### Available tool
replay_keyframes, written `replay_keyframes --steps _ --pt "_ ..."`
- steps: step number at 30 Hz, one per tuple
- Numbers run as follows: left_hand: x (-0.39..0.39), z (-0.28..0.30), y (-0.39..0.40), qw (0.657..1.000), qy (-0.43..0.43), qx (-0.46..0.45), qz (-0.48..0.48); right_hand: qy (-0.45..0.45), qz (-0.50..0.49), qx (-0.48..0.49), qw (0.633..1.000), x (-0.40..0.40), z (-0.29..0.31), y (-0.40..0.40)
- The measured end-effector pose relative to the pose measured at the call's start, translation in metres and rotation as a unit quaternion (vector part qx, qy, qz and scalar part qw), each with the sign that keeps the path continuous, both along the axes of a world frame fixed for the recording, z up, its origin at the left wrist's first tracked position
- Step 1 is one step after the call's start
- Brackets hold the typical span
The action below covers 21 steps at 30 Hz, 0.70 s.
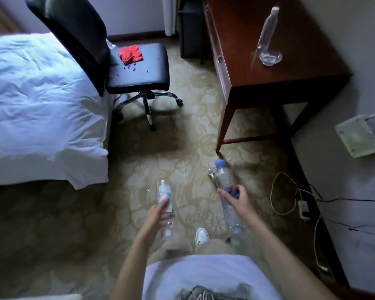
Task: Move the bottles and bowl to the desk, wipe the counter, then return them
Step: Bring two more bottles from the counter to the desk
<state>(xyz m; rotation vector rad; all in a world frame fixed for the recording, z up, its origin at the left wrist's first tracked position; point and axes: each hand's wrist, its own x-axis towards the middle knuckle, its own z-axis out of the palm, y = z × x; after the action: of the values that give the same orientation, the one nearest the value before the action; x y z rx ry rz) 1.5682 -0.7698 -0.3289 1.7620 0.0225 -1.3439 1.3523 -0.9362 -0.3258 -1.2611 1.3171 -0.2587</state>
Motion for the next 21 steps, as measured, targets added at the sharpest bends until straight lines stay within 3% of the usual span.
replay_keyframes --steps 4,11,19,21 --pt "0.080 0.031 -0.107 0.999 -0.017 -0.043 -0.006 -0.044 -0.023 -0.014 0.999 0.081 0.034 -0.096" --pt "0.186 0.007 -0.282 0.994 0.050 -0.032 -0.095 -0.027 -0.131 -0.031 0.991 0.177 0.006 -0.229" --pt "0.262 0.039 -0.519 0.962 0.112 -0.047 -0.245 -0.046 -0.318 -0.075 0.944 0.245 0.049 -0.375" --pt "0.261 0.046 -0.580 0.957 0.148 -0.061 -0.241 -0.062 -0.351 -0.102 0.929 0.249 0.053 -0.412"
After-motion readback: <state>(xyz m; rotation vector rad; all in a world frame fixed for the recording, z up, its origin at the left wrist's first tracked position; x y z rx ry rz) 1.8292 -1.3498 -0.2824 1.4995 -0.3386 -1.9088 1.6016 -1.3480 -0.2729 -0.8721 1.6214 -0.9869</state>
